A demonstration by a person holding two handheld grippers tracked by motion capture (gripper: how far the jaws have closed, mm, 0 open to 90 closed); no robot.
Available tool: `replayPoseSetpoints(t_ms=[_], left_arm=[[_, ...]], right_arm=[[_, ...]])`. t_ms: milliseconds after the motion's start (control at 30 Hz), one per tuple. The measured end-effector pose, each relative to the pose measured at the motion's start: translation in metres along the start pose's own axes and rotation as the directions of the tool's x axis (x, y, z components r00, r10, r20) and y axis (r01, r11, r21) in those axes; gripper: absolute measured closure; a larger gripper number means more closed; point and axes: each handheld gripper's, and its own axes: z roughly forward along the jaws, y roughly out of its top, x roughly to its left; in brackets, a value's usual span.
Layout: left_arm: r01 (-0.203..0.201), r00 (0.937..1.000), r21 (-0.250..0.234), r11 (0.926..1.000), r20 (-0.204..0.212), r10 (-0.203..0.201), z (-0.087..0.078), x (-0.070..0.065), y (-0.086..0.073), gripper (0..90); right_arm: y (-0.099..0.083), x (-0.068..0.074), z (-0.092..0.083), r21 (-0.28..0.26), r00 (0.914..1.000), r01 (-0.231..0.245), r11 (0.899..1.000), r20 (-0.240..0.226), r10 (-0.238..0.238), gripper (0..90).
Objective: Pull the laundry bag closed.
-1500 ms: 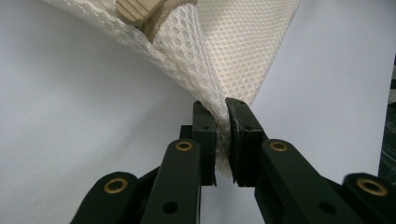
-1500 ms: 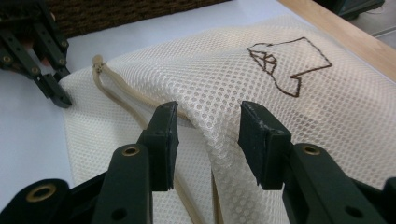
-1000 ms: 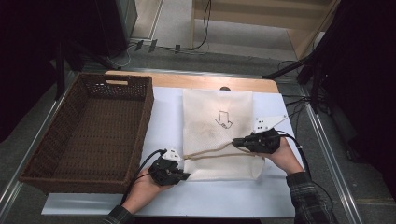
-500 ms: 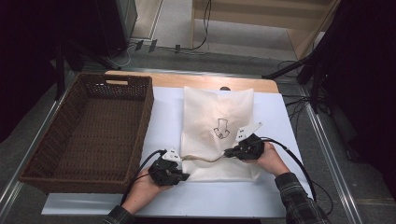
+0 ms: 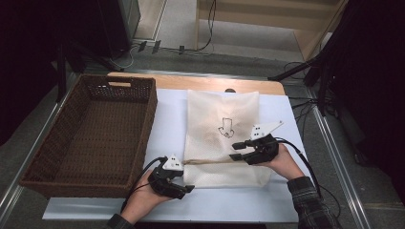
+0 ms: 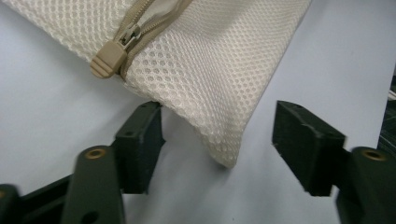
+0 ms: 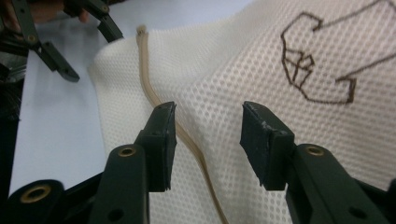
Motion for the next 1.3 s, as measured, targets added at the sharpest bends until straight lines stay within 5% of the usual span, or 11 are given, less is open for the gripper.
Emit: replayPoseSetpoints(t_ms=[300, 700, 1300], left_arm=[[0.008, 0.9998, -0.093, 0.9956, -0.016, -0.009, -0.015, -0.011, -0.015, 12.8], [0.008, 0.9999, -0.121, 0.9926, -0.008, -0.009, -0.022, -0.022, -0.025, 0.0], [-0.007, 1.0, -0.141, 0.99, -0.005, 0.007, -0.029, -0.028, -0.031, 0.0]], right_arm=[[0.022, 0.012, 0.01, -0.024, 0.9996, 0.025, 0.999, -0.009, -0.025, 39.9], [0.038, 0.019, 0.028, -0.042, 0.9985, 0.053, 0.998, -0.012, -0.053, 13.5], [0.061, 0.032, 0.06, -0.04, 0.9952, 0.097, 0.994, -0.009, -0.097, 14.1]])
